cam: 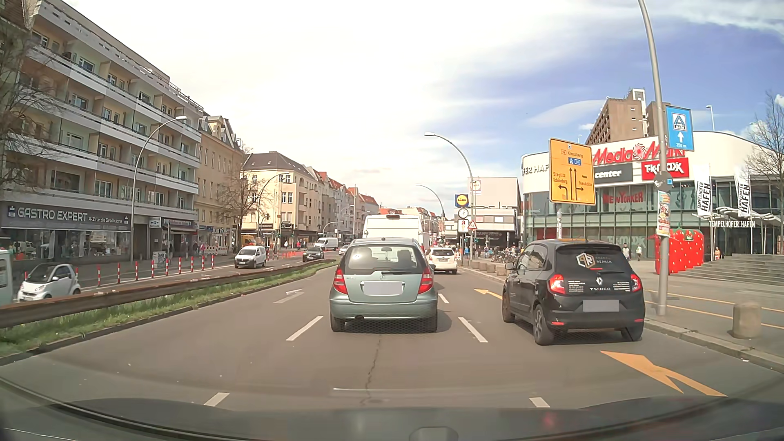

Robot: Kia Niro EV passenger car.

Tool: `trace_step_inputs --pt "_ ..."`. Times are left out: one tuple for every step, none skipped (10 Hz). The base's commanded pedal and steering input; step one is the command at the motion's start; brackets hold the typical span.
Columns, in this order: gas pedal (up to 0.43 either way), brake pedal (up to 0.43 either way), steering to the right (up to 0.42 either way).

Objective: Follow the waypoints while adhering to traffic rules and regulations

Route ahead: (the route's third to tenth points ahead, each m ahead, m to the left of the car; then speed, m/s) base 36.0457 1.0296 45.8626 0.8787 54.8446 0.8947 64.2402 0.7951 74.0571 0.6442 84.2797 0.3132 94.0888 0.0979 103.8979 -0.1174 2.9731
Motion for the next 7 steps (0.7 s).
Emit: trace_step_inputs --pt "0.000 0.000 -0.010" --pt "0.000 0.000 -0.008" --pt "0.000 0.000 -0.002" --pt "0.000 0.000 0.003" --pt "0.000 0.000 0.004" --pt "0.000 0.024 0.004" --pt "0.000 0.067 0.004"
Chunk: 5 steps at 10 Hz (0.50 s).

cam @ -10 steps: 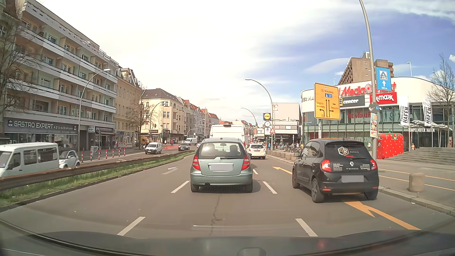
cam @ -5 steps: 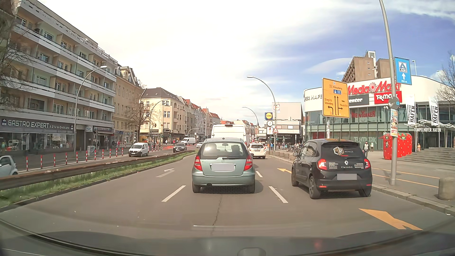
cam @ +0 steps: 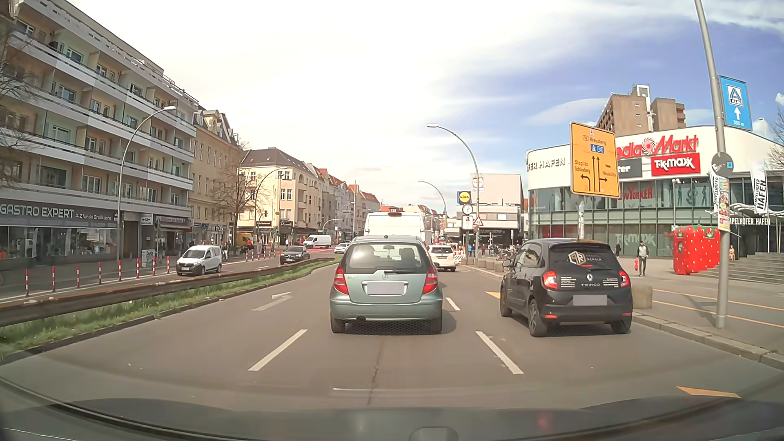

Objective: Follow the waypoints while adhering to traffic rules and regulations

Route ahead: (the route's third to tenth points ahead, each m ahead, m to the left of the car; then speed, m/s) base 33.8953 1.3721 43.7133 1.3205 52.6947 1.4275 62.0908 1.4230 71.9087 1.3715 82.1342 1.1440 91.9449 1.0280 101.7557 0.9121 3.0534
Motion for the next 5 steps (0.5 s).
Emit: trace_step_inputs --pt "0.000 0.091 0.004" --pt "0.000 0.091 0.004" --pt "0.000 0.098 0.004" --pt "0.000 0.116 0.004" --pt "0.000 0.134 0.004"
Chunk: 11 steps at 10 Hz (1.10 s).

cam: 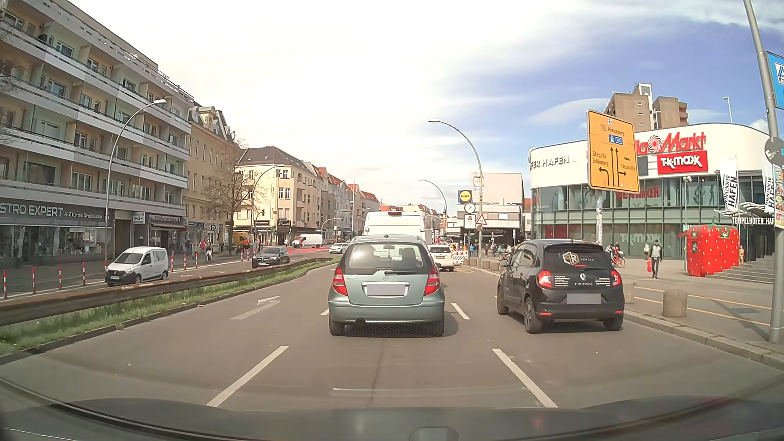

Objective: Follow the waypoints while adhering to traffic rules and regulations

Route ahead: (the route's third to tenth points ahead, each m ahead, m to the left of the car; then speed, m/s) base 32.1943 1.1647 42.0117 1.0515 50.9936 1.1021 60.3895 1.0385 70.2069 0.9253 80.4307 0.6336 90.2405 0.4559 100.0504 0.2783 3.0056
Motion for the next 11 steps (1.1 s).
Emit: trace_step_inputs --pt "0.000 0.146 0.004" --pt "0.000 0.152 0.004" --pt "0.000 0.171 0.004" --pt "0.000 0.183 0.003" --pt "0.000 0.189 0.003" --pt "0.000 0.195 0.004" --pt "0.000 0.195 0.004" --pt "0.000 0.183 0.003" --pt "0.000 0.177 0.003" --pt "0.000 0.177 0.004" --pt "0.000 0.177 0.003"
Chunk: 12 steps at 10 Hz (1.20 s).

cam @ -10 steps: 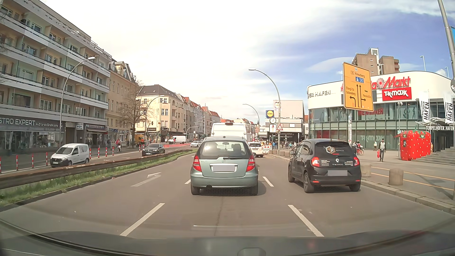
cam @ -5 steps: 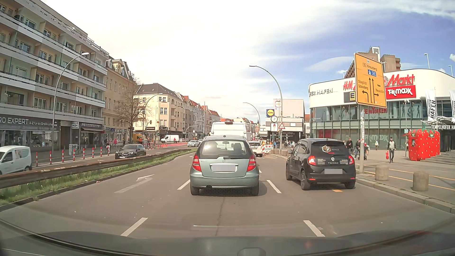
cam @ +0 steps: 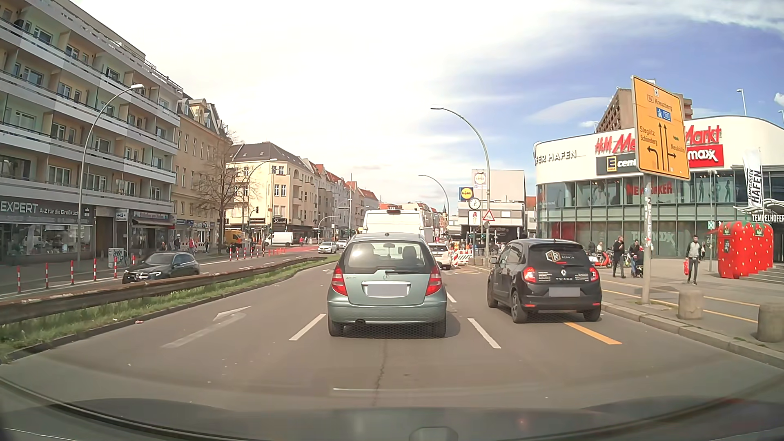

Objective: Follow the waypoints while adhering to traffic rules and regulations

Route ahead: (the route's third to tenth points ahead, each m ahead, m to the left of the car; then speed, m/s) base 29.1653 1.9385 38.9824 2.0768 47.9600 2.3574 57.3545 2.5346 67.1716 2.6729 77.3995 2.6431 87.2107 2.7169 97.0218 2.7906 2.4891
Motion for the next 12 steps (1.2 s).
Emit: trace_step_inputs --pt "0.000 0.171 0.003" --pt "0.000 0.171 0.003" --pt "0.000 0.152 0.004" --pt "0.000 0.043 0.003" --pt "0.000 0.018 0.003" --pt "0.000 0.012 0.004" --pt "0.000 0.000 0.004" --pt "0.000 0.000 0.003" --pt "0.000 0.000 0.004" --pt "0.000 0.000 0.004" --pt "0.000 0.000 0.004" --pt "0.000 0.000 0.004"
